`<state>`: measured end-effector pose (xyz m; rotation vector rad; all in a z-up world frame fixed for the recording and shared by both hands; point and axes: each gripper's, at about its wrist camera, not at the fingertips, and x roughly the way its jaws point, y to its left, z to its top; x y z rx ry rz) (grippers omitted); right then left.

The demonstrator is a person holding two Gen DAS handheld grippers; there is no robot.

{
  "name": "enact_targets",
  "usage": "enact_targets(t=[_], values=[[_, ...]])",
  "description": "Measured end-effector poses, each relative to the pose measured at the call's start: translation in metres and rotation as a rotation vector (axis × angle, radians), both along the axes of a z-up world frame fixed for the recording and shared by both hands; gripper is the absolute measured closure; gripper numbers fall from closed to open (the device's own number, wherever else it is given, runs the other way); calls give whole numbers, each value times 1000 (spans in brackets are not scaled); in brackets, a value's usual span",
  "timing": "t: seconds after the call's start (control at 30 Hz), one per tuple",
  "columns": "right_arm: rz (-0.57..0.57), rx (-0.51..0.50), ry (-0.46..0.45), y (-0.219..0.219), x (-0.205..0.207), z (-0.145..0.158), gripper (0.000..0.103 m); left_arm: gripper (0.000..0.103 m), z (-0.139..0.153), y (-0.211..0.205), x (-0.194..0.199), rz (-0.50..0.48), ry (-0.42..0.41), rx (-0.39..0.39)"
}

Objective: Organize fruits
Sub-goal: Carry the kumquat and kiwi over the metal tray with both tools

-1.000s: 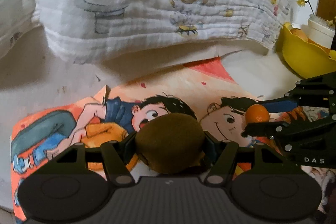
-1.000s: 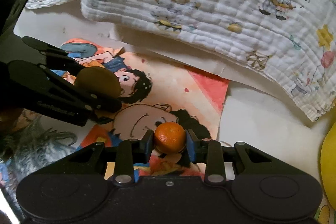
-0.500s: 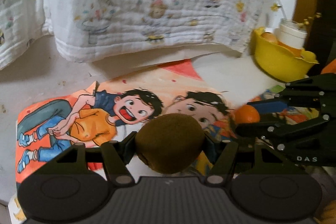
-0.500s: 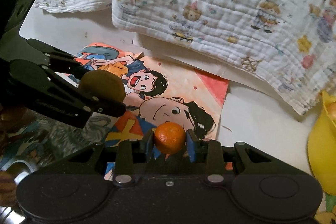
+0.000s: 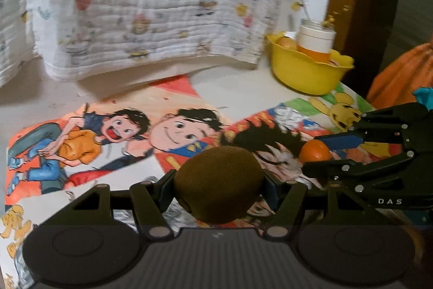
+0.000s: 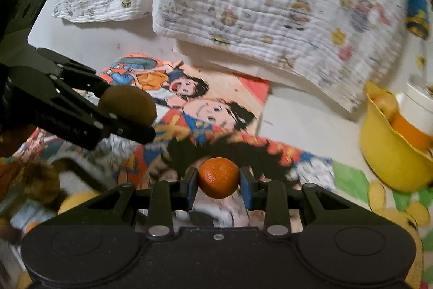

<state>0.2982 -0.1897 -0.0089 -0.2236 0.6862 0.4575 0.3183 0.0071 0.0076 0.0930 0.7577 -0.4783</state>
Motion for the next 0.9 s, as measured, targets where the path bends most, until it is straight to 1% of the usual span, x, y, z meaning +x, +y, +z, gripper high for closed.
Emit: enact_targets(t=[0.23, 0.4, 0.5, 0.73, 0.9], values=[[-38, 3, 36, -23, -38, -4, 68, 34, 2, -7, -28, -19, 13, -1], [-53, 25, 63, -28, -53, -11, 68, 34, 5, -18, -40, -39, 17, 2], [-51, 19, 72, -30, -59, -14, 68, 34, 5, -26, -47, -65, 17, 11], [-20, -35, 61, -43, -66, -13, 68, 34, 2, -42, -61, -151, -4, 67], [-3, -63, 54, -51, -69, -13, 68, 34, 3, -49, -69, -210, -38, 114]])
